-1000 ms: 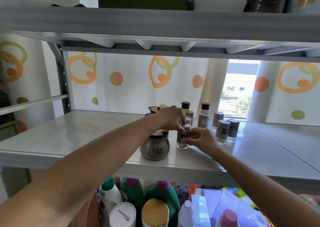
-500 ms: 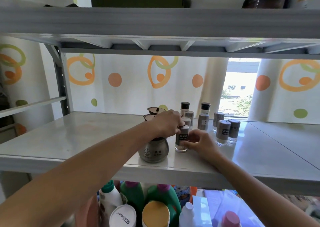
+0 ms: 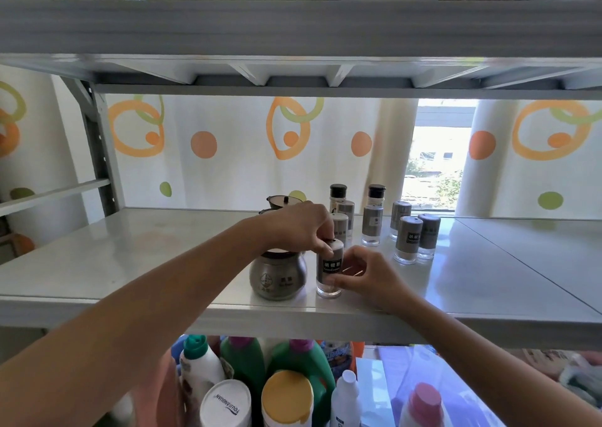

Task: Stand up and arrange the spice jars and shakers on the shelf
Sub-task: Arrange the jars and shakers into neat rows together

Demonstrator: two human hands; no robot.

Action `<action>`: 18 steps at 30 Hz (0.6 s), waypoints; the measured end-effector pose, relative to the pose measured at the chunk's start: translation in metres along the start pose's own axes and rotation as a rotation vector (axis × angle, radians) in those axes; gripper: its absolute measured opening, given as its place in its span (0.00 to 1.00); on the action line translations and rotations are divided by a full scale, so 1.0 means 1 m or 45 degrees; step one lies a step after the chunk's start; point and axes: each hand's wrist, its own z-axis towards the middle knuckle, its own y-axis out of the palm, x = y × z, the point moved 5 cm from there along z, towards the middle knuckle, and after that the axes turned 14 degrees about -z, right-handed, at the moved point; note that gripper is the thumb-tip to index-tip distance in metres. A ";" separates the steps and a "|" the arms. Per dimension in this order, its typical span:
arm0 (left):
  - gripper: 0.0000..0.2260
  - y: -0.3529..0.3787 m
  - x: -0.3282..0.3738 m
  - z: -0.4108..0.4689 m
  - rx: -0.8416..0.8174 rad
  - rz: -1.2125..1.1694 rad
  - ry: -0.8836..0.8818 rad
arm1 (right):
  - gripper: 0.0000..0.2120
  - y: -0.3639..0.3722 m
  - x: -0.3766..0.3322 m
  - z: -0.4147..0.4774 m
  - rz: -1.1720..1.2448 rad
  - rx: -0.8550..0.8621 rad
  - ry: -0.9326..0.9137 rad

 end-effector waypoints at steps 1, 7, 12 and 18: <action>0.10 0.000 0.001 -0.001 -0.009 -0.006 0.000 | 0.15 0.000 -0.001 0.000 -0.003 -0.005 -0.007; 0.15 -0.005 0.006 0.000 -0.095 -0.016 -0.035 | 0.04 -0.010 -0.007 -0.005 0.029 0.089 -0.121; 0.20 -0.020 0.008 0.004 -0.103 -0.122 -0.061 | 0.07 -0.024 0.016 0.013 0.133 0.328 0.141; 0.18 -0.029 -0.008 0.039 0.200 -0.089 -0.098 | 0.22 -0.012 0.035 0.046 0.048 0.244 0.364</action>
